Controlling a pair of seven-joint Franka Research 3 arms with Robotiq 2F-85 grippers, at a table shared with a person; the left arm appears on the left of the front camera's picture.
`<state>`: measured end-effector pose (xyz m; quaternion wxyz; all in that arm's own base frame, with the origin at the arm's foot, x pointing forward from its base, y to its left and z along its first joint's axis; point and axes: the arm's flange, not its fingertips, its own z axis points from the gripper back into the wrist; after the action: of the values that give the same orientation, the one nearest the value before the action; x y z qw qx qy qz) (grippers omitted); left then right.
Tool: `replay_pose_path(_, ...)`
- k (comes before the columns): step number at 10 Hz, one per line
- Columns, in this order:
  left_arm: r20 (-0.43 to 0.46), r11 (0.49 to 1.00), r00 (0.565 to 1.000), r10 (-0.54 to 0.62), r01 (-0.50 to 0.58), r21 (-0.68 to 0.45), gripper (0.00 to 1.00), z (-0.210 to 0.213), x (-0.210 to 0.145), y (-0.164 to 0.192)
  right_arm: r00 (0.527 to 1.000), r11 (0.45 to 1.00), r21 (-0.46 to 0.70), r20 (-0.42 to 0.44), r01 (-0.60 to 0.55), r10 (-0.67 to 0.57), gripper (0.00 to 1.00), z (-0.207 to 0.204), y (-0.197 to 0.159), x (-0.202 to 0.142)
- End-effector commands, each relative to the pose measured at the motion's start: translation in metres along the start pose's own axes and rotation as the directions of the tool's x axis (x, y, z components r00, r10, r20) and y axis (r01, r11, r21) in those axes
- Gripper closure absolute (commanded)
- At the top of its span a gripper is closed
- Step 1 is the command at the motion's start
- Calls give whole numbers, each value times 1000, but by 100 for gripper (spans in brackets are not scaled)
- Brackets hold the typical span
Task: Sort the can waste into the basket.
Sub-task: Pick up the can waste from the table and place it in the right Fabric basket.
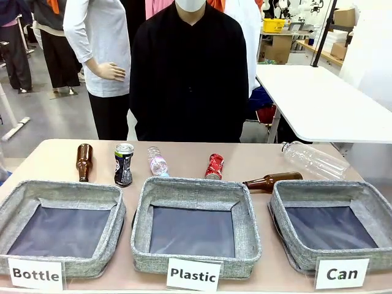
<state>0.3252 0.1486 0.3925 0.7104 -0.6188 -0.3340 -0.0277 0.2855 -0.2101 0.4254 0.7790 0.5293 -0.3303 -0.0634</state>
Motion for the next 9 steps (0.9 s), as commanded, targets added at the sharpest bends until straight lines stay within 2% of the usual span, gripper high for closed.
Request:
replay_pose_path(1, -3, 1000, 1000, -6, 6, -19, 0, 7, -2, -5, 999, 997, 59, 11, -48, 48, 0, 13, 19, -2)
replay_pose_path(7, -12, 1000, 1000, 19, -19, -5, 0, 10, -5, -5, 999, 997, 59, 11, -48, 48, 0, 13, 19, -2)
replay_pose_path(8, -151, 988, 987, -61, 81, 130, 0, -4, -13, -22, 999, 997, 59, 11, -48, 48, 0, 13, 19, -2)
replay_pose_path(9, -258, 964, 959, -122, 177, 200, 0, -26, -3, -32, 999, 997, 59, 11, -48, 48, 0, 13, 19, -2)
